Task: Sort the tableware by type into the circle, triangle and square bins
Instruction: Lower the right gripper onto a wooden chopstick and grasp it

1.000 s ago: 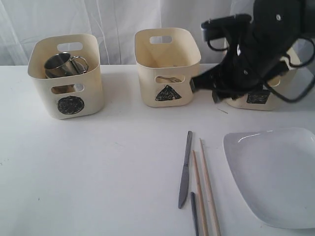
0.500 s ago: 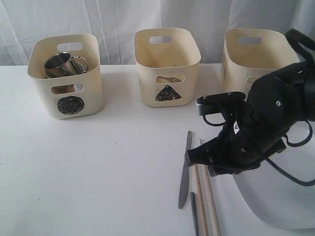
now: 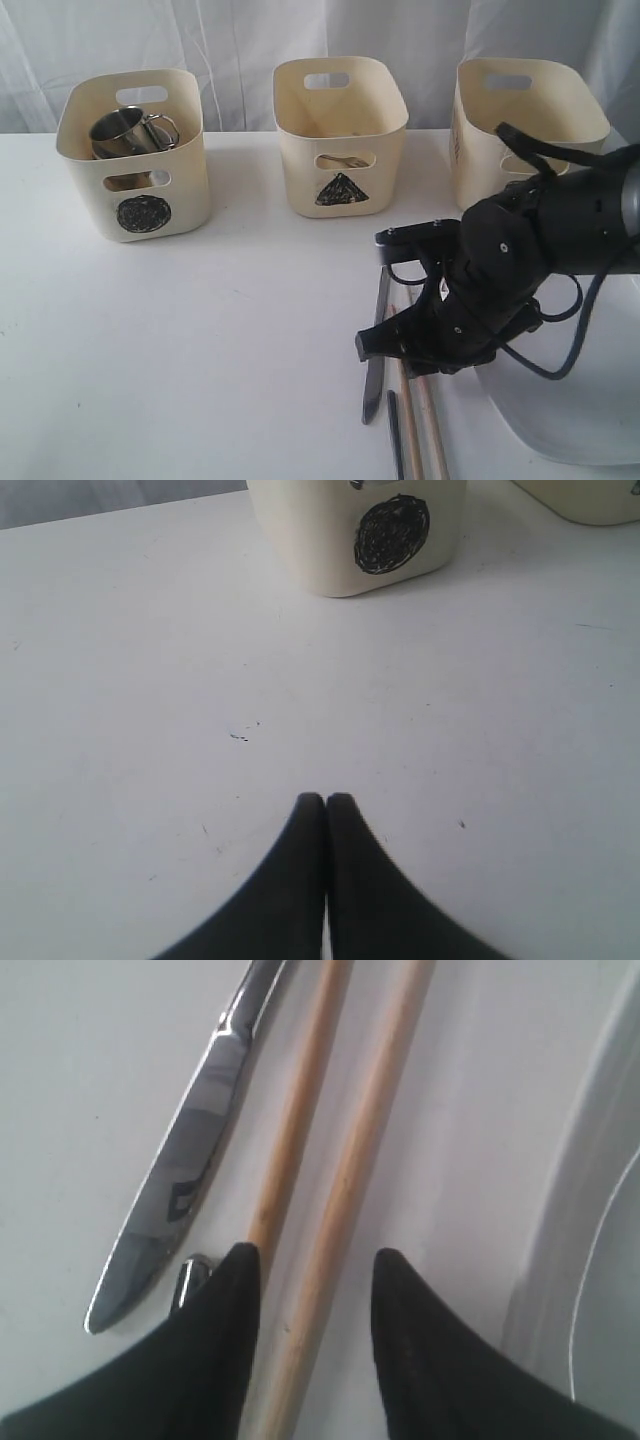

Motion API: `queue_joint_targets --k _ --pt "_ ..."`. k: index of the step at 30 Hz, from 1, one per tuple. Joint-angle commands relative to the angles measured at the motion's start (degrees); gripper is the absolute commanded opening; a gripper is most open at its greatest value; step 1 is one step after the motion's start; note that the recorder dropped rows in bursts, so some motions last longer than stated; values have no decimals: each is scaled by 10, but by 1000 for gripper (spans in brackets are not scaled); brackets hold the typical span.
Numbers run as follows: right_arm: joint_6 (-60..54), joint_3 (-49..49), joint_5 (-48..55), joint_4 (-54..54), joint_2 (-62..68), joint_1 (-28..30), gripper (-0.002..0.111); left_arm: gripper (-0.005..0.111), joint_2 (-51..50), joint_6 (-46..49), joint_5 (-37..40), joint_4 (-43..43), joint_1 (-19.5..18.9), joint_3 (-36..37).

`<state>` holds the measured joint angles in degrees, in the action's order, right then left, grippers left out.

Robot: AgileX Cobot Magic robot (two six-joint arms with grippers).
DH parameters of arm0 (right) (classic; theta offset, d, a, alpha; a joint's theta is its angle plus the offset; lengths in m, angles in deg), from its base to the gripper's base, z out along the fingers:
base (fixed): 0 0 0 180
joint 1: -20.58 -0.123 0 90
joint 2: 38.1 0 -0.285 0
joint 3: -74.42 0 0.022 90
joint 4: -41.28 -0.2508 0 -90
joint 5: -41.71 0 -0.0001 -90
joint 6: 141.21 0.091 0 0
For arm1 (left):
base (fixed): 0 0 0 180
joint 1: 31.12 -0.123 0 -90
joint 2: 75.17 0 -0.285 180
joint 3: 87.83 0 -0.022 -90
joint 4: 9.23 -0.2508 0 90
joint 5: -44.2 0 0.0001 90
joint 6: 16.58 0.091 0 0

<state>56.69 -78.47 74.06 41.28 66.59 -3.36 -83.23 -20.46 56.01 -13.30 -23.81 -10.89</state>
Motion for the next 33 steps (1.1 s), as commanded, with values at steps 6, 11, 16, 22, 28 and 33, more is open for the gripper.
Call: queue_joint_targets --k 6,11,16,22,28,33 --pt "1 -1 -25 15 28 0 36 0 3 -1 3 4 1 3" --pt "1 -1 -28 24 30 0 34 0 3 -1 3 4 1 3" --pt "1 -1 -29 25 44 0 29 0 3 -1 3 4 1 3" --pt "1 -1 -27 28 64 0 29 0 3 -1 3 4 1 3" --pt "1 -1 -29 28 65 0 17 0 3 -1 3 4 1 3" --pt "3 -1 -54 19 38 0 0 0 3 -1 3 4 1 3"
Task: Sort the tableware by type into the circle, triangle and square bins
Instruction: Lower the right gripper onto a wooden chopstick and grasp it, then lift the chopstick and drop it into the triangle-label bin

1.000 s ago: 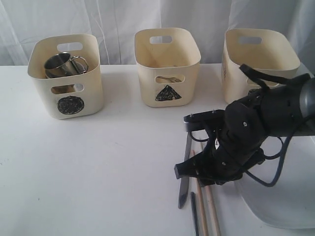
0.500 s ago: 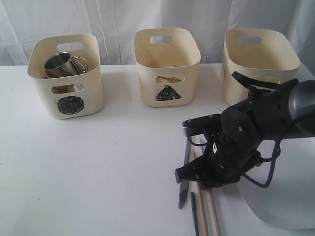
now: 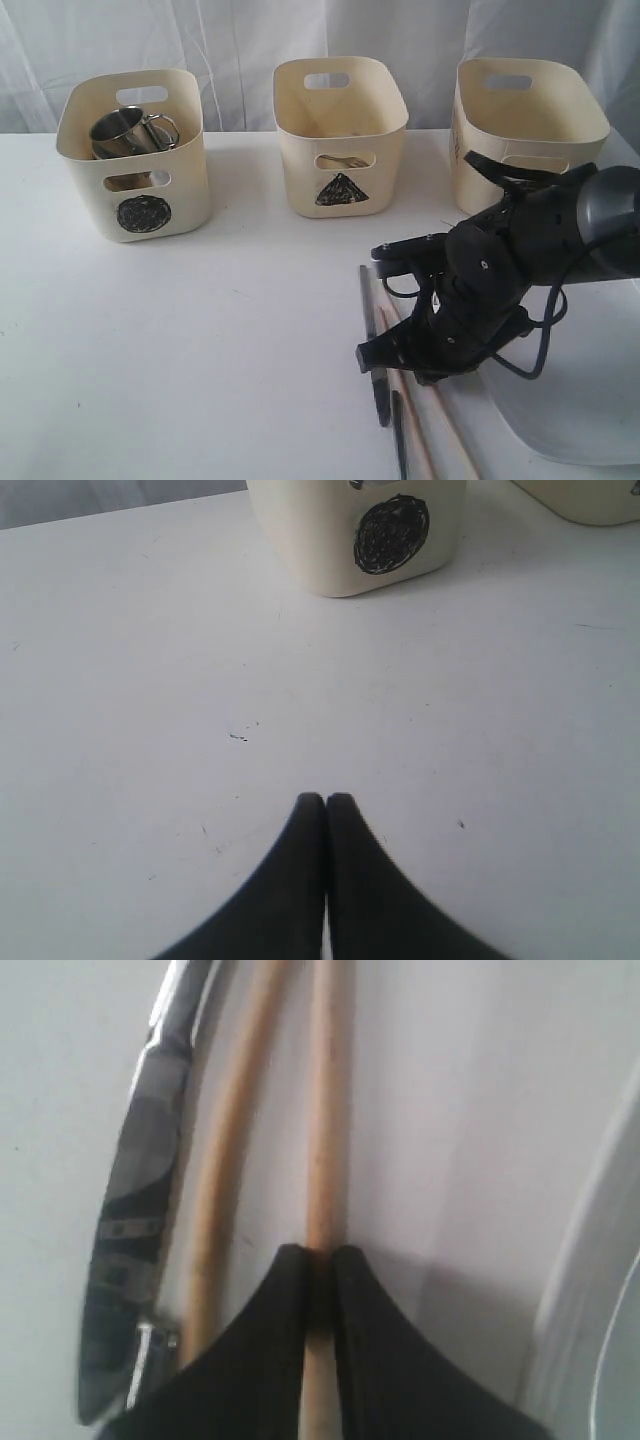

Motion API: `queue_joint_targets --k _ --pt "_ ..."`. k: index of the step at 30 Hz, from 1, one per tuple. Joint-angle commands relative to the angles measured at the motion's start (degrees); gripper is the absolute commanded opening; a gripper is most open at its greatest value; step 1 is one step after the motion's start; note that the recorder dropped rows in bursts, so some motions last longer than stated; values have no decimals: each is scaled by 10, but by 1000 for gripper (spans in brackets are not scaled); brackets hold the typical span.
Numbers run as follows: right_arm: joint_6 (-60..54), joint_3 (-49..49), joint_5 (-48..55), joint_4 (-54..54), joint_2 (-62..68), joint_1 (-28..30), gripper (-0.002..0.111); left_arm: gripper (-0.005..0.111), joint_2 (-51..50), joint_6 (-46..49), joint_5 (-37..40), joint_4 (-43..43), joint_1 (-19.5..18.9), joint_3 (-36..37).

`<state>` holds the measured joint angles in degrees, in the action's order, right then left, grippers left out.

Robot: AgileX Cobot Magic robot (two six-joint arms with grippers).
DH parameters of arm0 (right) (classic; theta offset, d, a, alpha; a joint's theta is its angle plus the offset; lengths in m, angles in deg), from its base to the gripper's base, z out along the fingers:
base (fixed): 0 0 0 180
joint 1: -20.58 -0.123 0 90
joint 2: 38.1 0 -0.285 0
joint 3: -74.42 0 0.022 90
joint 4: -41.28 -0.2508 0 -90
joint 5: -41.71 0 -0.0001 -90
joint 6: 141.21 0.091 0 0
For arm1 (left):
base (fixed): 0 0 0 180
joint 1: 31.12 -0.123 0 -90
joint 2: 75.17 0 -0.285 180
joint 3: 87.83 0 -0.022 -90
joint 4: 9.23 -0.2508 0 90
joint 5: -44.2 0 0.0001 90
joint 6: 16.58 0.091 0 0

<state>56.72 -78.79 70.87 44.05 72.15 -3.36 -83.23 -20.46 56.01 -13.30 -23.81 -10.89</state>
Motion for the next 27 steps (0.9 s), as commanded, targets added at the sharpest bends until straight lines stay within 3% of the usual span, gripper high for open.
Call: queue_joint_targets --k 1,11,19,21,24,27 --pt "2 2 -29 -14 -28 0 0 0 3 -1 3 4 1 3" --pt "-14 -2 -58 -28 -127 0 0 0 3 -1 3 4 1 3" --pt "-78 -146 -116 -7 -115 19 0 0 3 -1 3 4 1 3" --pt "-78 -194 -183 -2 -89 36 0 0 3 -1 3 4 1 3" --pt "-81 -241 -362 -2 -39 49 0 0 3 -1 3 4 1 3" --pt "-123 -296 -425 -9 18 59 0 0 3 -1 3 4 1 3"
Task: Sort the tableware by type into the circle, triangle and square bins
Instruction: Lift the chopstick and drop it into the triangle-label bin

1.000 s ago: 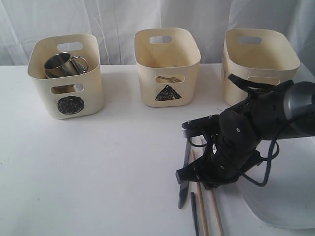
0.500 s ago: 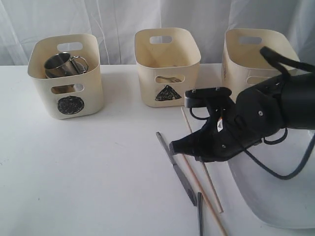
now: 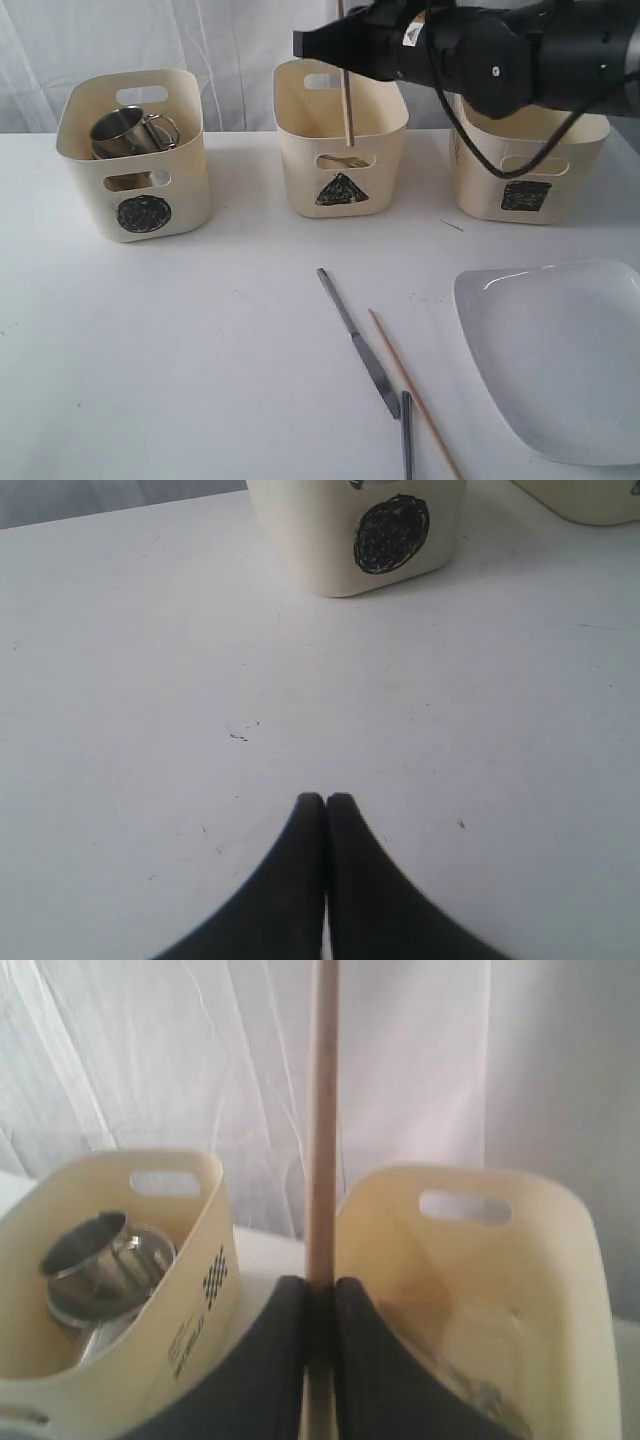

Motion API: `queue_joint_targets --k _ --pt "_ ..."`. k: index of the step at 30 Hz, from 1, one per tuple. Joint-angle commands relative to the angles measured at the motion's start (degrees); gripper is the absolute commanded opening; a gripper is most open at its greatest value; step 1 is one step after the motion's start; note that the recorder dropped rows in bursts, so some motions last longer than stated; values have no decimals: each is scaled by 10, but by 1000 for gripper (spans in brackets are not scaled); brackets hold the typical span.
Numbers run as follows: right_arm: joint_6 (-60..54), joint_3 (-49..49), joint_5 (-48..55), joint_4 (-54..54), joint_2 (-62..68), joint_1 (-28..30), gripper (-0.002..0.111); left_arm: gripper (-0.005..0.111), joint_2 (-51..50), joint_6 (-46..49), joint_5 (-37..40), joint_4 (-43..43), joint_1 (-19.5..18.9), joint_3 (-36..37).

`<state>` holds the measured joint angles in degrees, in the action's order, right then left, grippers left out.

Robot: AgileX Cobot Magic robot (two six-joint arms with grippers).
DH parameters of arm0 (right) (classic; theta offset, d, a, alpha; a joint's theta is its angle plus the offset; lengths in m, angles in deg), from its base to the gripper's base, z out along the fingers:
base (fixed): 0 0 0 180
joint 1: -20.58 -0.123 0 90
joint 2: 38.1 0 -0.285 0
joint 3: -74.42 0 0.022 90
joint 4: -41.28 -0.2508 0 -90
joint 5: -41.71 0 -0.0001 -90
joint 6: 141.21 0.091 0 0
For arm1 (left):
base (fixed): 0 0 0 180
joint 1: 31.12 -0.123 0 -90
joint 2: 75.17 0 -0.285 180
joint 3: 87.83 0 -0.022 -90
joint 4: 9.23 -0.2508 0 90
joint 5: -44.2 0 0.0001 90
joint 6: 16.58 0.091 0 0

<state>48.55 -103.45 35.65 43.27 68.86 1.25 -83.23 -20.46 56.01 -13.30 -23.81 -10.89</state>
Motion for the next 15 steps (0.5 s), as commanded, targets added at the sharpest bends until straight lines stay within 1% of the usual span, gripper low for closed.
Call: queue_joint_targets --k 1,4,7,9,13,15 --pt "-49 -65 -72 -4 67 17 0 0 3 -1 3 4 1 3" --pt "-85 -120 -73 -51 130 34 0 0 3 -1 3 4 1 3" --pt "-98 -177 -69 -54 187 40 0 0 3 -1 3 4 1 3" --pt "-133 -213 -44 -54 218 40 5 0 3 -1 3 4 1 3" --pt "-149 -243 -1 -54 237 40 22 0 3 -1 3 4 1 3" --pt "-149 -244 21 -54 230 40 26 0 3 -1 3 4 1 3"
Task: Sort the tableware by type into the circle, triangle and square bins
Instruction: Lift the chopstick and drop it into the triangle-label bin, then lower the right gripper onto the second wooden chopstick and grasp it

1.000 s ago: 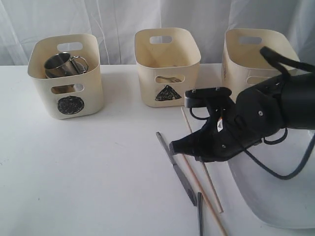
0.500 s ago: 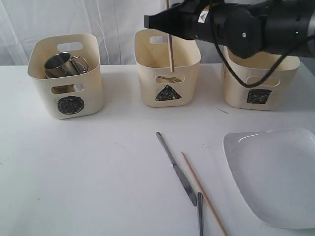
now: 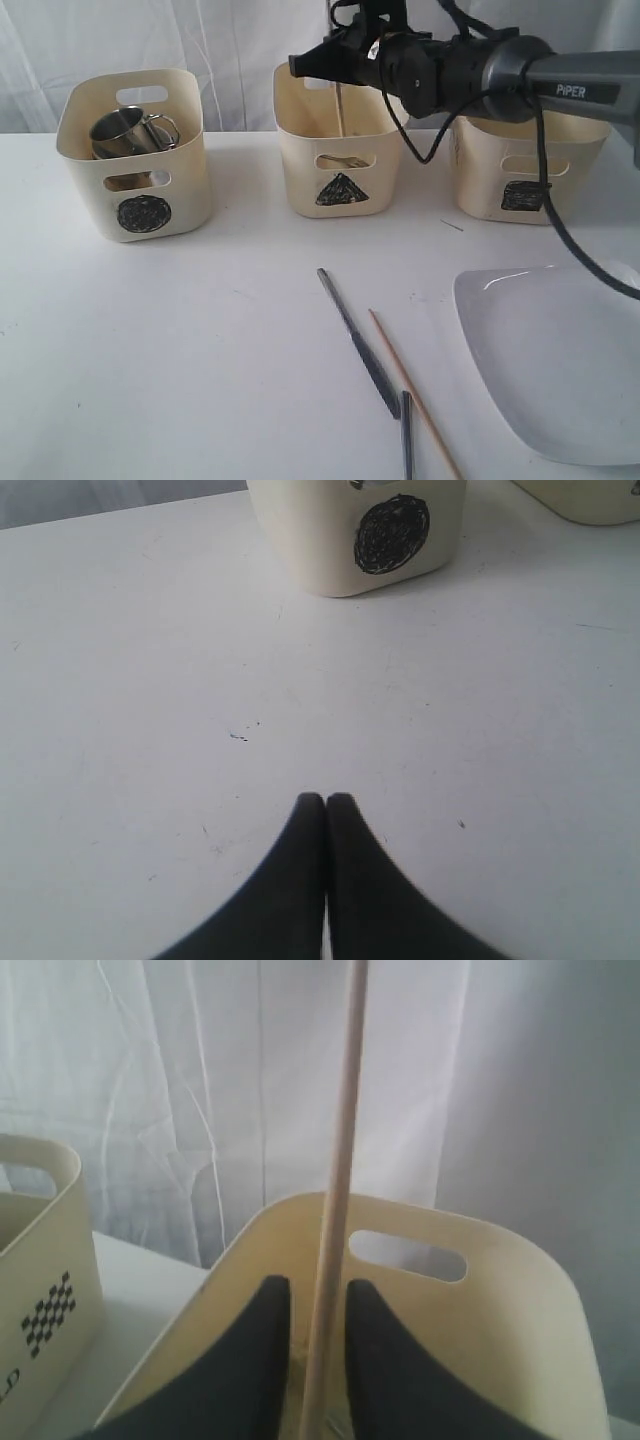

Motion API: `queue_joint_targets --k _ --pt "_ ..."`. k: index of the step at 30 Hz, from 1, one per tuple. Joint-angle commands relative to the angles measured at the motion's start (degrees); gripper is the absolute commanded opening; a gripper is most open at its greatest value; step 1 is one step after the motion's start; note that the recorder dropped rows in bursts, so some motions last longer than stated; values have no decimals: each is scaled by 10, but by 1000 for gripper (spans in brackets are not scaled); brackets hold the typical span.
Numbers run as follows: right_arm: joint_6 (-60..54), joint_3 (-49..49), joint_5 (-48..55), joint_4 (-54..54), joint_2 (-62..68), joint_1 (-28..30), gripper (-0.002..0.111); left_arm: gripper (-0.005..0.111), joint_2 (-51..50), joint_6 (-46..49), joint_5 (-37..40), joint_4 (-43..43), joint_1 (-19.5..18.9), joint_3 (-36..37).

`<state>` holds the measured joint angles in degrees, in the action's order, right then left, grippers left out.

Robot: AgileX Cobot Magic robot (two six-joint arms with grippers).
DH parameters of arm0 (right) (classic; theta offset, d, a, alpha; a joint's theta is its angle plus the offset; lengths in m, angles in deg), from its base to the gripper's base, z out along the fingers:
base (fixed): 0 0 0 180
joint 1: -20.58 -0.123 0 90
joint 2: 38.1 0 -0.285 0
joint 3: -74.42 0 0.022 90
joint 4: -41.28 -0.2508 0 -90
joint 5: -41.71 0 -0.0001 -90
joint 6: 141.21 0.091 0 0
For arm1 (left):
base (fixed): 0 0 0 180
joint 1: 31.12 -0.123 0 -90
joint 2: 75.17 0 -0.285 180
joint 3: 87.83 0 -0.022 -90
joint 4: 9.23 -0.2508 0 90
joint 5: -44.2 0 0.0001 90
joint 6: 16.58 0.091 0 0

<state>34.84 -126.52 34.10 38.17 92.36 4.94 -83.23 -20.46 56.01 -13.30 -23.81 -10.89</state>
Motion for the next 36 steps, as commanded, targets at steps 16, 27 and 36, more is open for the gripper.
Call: queue_joint_targets --k 16,27,36 --pt "18 123 470 61 -216 -6 27 0 3 -2 3 4 1 3" --pt "29 330 619 61 -286 -83 27 0 3 -2 3 4 1 3" --pt "59 444 580 48 -286 -127 27 0 3 -2 3 4 1 3"
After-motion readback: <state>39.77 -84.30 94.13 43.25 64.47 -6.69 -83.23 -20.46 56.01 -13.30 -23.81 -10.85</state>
